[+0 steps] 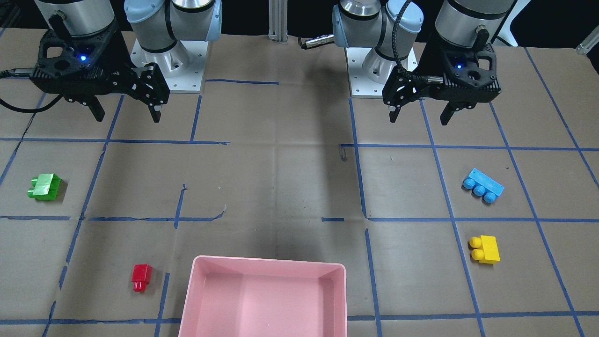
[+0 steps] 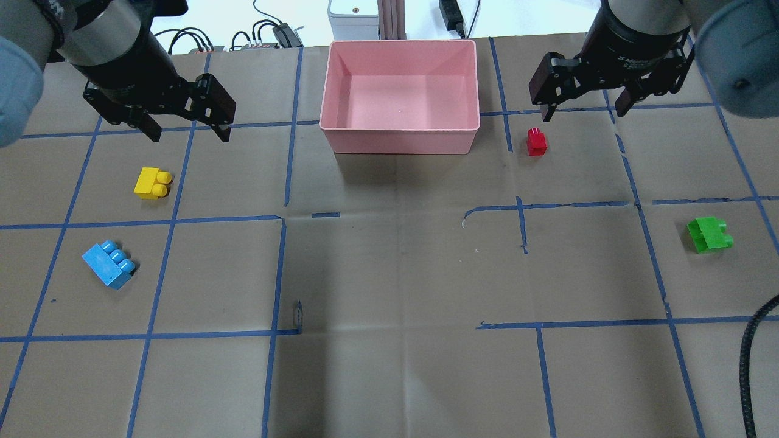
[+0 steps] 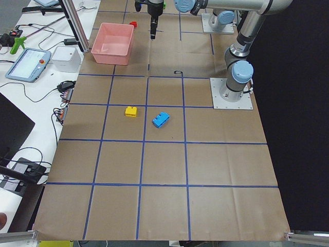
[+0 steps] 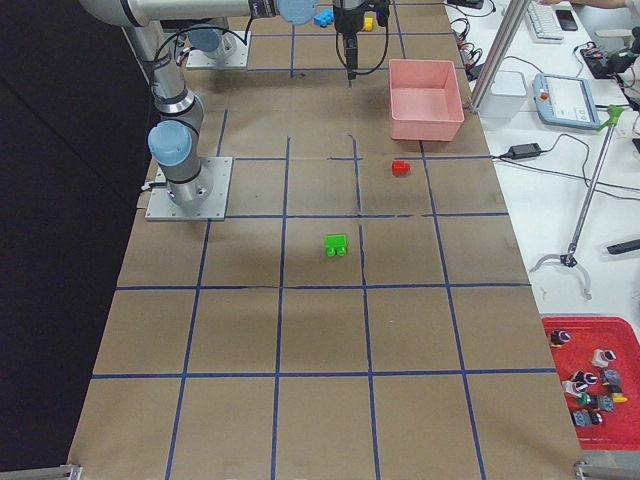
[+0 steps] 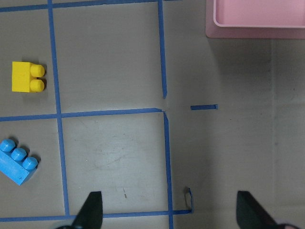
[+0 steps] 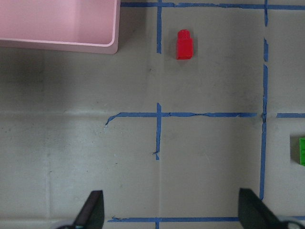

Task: Put all blocks into box

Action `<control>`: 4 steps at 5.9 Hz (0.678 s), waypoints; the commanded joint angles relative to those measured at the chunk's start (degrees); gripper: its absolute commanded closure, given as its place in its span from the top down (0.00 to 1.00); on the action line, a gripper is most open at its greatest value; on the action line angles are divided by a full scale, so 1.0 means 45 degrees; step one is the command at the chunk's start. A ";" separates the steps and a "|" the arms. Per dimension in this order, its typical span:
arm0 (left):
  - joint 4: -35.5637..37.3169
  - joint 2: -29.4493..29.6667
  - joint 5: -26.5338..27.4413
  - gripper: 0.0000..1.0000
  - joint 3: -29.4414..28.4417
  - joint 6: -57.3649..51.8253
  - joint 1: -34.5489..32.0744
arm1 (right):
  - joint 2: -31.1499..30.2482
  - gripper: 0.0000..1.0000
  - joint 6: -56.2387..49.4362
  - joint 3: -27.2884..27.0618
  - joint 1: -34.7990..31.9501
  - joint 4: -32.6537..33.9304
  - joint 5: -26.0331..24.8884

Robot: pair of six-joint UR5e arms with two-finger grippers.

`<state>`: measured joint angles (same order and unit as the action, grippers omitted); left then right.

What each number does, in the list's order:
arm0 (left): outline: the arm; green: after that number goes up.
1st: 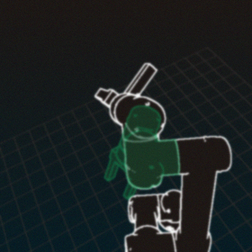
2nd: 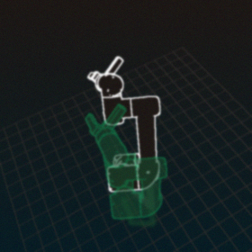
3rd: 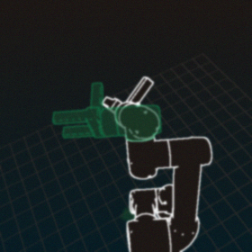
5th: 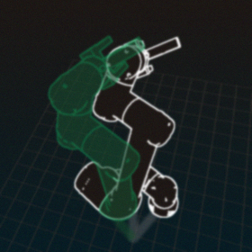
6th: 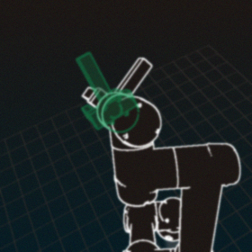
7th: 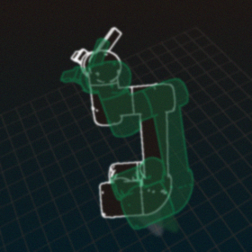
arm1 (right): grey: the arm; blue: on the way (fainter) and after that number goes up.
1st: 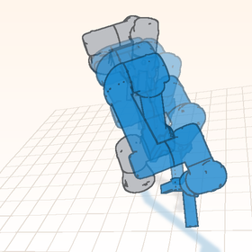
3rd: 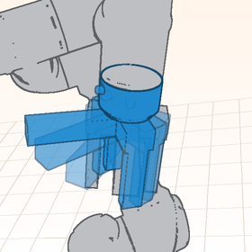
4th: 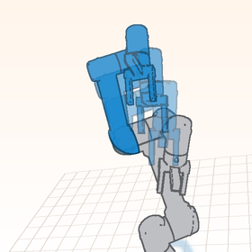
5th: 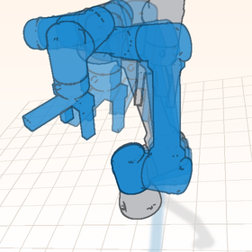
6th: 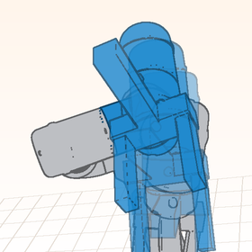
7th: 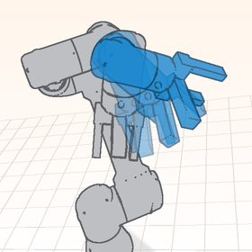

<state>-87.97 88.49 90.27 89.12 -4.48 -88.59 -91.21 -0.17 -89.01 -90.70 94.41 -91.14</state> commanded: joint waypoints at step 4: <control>-0.0001 -0.0015 0.0037 1.00 0.0000 0.0000 0.0019 | 0.0112 1.00 -0.0060 -0.0024 -0.0001 0.0094 0.0019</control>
<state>-87.98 88.43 90.28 89.12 -4.48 -88.58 -90.79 -0.42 -89.10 -90.70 94.87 -91.16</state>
